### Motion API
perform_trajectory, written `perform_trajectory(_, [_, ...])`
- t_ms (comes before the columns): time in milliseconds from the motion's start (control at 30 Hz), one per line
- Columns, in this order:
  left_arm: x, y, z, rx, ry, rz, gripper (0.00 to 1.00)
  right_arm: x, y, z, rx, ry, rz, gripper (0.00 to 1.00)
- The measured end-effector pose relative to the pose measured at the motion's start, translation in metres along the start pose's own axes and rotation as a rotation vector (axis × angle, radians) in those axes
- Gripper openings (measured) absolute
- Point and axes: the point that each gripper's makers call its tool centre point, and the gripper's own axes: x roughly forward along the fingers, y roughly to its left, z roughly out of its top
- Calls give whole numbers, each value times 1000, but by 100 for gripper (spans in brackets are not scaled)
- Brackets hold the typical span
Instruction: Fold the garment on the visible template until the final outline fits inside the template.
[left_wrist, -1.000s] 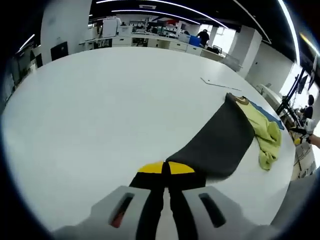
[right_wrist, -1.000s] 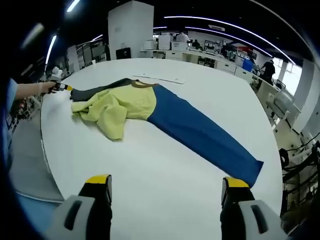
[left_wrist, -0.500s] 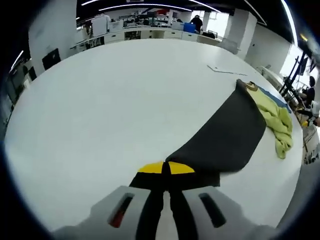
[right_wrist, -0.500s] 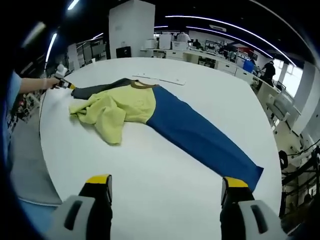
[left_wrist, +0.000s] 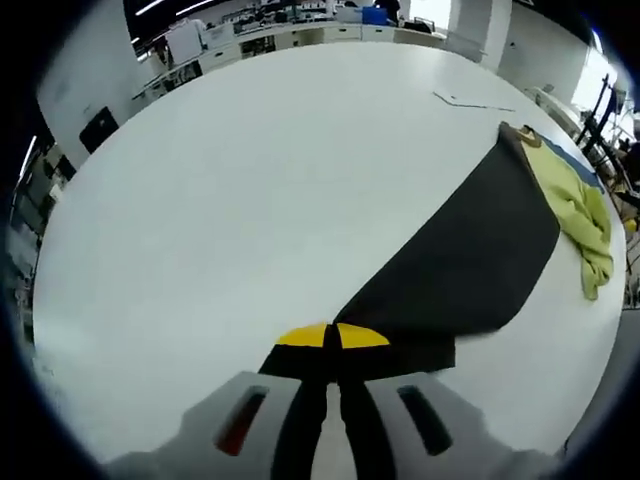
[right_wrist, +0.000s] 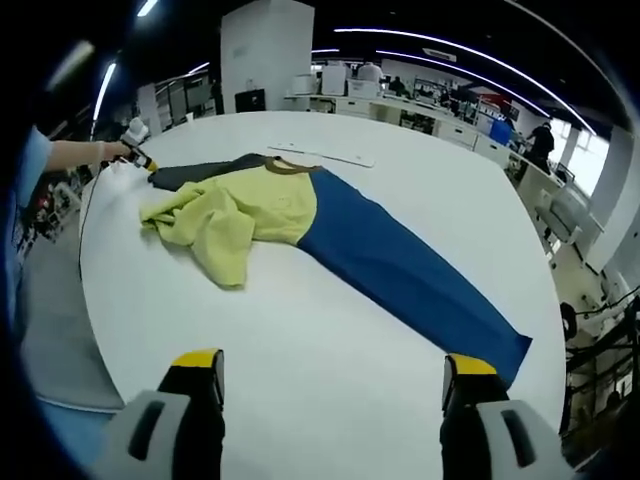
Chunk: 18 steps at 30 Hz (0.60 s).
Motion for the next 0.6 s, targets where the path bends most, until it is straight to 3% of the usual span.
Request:
perform_trajectory(267, [-5, -2, -6, -23, 35, 8, 0, -5, 0, -3, -4, 6, -6, 90])
perform_trajectory(367, [-8, -4, -11, 13, 56, 7, 0, -6, 2, -2, 1, -2, -8, 90])
perform_trajectory(600, [-12, -5, -17, -26, 73, -4, 0, -3, 7, -2, -2, -3, 2, 90])
